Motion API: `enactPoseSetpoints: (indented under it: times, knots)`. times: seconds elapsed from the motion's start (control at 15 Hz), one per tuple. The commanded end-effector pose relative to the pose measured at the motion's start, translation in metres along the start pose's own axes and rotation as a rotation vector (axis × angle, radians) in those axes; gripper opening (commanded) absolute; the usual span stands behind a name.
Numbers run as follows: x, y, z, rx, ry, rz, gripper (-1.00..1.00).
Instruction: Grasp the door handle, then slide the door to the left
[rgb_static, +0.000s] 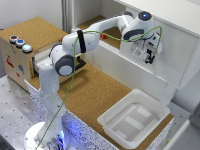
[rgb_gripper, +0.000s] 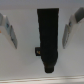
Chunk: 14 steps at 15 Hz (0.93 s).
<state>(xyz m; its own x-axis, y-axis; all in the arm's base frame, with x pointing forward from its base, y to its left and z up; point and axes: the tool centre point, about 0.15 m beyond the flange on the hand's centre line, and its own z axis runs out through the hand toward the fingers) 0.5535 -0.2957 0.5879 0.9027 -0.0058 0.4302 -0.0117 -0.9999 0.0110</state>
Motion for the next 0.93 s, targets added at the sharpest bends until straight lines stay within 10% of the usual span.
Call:
enactPoseSetpoints:
  times: [0.0,0.87]
  knots:
    - [0.038,0.024,0.005,-0.036,-0.073,-0.062,-1.0]
    - [0.023,0.011,0.013,0.013,-0.104,-0.041,-1.0]
